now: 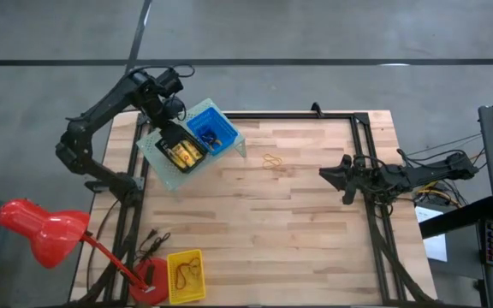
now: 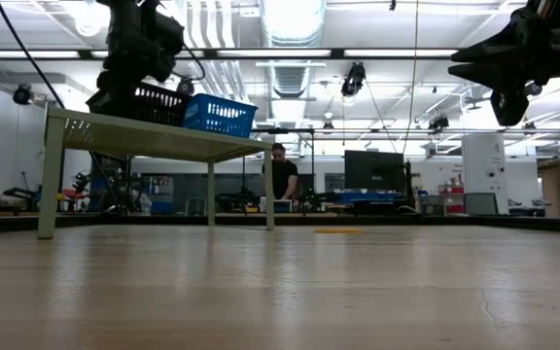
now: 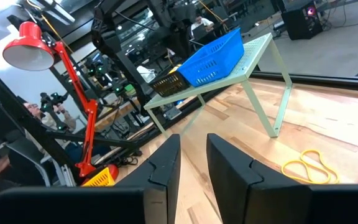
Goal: Pick & Place Office Desk Supplies
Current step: Put the yellow basket on the shelf
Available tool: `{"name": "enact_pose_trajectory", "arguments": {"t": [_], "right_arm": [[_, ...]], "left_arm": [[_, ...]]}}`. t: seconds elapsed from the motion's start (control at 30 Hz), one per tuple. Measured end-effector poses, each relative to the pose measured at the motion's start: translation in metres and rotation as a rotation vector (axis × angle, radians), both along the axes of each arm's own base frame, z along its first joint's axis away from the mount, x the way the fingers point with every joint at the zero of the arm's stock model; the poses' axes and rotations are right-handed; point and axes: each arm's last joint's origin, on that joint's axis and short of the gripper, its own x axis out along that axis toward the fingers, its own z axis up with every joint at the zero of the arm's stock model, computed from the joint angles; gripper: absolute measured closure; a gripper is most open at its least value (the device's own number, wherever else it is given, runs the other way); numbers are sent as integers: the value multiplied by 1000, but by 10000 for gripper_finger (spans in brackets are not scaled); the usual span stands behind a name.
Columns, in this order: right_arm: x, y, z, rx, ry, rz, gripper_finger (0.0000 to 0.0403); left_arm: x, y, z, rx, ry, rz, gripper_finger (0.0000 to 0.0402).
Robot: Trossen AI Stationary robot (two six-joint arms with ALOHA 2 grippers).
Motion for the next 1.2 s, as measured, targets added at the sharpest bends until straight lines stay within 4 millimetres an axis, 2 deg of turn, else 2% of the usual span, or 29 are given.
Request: {"name": "enact_pose_trajectory", "arguments": {"t": [0.37, 0.57, 0.8, 1.0, 1.2], "right_arm": [[0, 0, 0, 0, 0, 0, 321], [0, 0, 0, 0, 0, 0, 331], [0, 0, 0, 0, 0, 0, 333], [0, 0, 0, 0, 0, 0, 325], [0, 0, 0, 0, 0, 0, 319]], "left_arm": [[-8, -10, 49, 147, -133, 73, 243], [-22, -32, 69, 162, -253, 91, 243], [-31, -62, 84, 170, -344, 140, 243], [-31, -83, 86, 145, -373, 205, 243], [-16, -95, 55, 19, -281, 215, 243]]}}
